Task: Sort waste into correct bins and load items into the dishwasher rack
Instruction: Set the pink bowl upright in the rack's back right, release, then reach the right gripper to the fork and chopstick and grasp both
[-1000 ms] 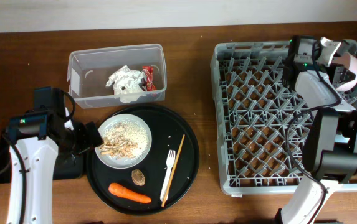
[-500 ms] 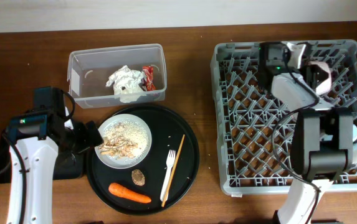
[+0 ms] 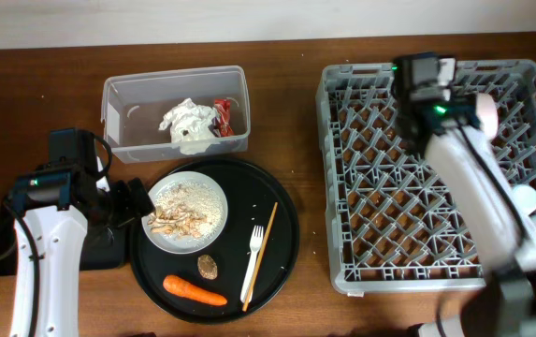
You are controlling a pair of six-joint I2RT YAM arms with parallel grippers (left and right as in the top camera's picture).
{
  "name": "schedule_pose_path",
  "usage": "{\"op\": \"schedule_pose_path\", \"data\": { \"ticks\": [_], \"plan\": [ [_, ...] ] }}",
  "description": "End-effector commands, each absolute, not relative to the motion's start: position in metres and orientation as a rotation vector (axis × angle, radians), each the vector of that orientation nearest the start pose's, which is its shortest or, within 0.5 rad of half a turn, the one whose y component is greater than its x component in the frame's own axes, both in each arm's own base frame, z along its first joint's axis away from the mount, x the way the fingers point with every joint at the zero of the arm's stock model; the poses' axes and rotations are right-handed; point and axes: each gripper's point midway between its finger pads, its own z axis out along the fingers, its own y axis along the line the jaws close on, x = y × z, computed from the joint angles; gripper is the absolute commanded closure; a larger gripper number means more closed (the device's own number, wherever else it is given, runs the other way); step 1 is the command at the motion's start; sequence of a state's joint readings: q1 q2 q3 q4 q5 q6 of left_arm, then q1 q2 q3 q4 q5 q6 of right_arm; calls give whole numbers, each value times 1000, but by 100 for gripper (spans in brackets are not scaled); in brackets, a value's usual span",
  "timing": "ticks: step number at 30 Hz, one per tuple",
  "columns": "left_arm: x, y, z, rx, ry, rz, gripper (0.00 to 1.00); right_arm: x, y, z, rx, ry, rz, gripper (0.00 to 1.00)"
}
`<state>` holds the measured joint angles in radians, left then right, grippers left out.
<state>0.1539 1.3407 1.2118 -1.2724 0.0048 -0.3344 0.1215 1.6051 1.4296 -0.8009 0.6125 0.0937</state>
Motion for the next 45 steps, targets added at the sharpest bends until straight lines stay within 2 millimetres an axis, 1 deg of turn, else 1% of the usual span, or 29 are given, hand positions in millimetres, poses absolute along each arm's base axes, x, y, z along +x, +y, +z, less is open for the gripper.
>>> {"op": "schedule_pose_path", "data": {
  "ticks": [1,2,3,4,6,8,11,12,13,14,15,17,19,20,23,24,26,29,31,33,35,36,37,40,41,42,45],
  "plan": [
    [251,38,157,-737,2870,-42,1,386,21,223,36,2514,-119,10],
    [251,38,157,-737,2870,-42,1,366,48,220,-32,2582,84,10],
    [251,38,157,-737,2870,-42,1,349,66,215,-73,2645,221,10],
    [251,38,157,-737,2870,-42,1,333,79,208,-82,2714,307,10],
    [251,38,157,-737,2870,-42,1,313,94,198,-100,2793,332,10],
    [251,38,157,-737,2870,-42,1,291,126,192,-158,2854,365,9],
    [251,38,157,-737,2870,-42,1,274,159,190,-232,2873,397,6],
    [251,38,157,-737,2870,-42,1,263,179,189,-257,2885,419,3],
    [251,38,157,-737,2870,-42,1,255,192,186,-255,2904,433,0],
    [251,38,157,-737,2870,-42,1,246,205,182,-235,2931,444,1],
    [251,38,157,-737,2870,-42,1,237,218,177,-226,2958,450,2],
    [251,38,157,-737,2870,-42,1,226,238,164,-257,2989,449,1],
    [251,38,157,-737,2871,-42,1,216,254,146,-273,3033,412,0],
    [251,38,157,-737,2871,-42,1,210,261,134,-269,3062,364,2],
    [251,38,157,-737,2871,-42,1,199,273,101,-225,3123,218,3],
    [251,38,157,-737,2871,-42,1,197,276,94,-216,3134,198,3],
    [251,38,157,-737,2871,-42,1,191,290,69,-196,3167,154,3],
    [250,38,157,-737,2872,-41,1,194,298,44,-162,3189,121,5],
    [250,38,157,-738,2874,-41,1,198,302,33,-151,3183,113,8],
    [250,38,157,-738,2874,-41,1,202,299,27,-92,3172,72,11],
    [250,38,157,-738,2874,-41,1,204,297,19,-70,3161,53,14],
    [250,38,157,-738,2874,-41,1,205,298,15,-71,3155,64,19],
    [250,38,157,-738,2874,-41,1,205,299,8,-71,3146,83,28],
    [250,38,157,-738,2874,-41,1,205,299,-4,-71,3130,113,29],
    [250,38,157,-738,2873,-41,1,204,297,-6,-71,3131,110,29],
    [250,38,157,-738,2873,-41,1,205,294,-8,-70,3126,90,32],
    [250,38,157,-738,2873,-41,1,208,292,-9,-69,3109,68,43]
  ]
}}
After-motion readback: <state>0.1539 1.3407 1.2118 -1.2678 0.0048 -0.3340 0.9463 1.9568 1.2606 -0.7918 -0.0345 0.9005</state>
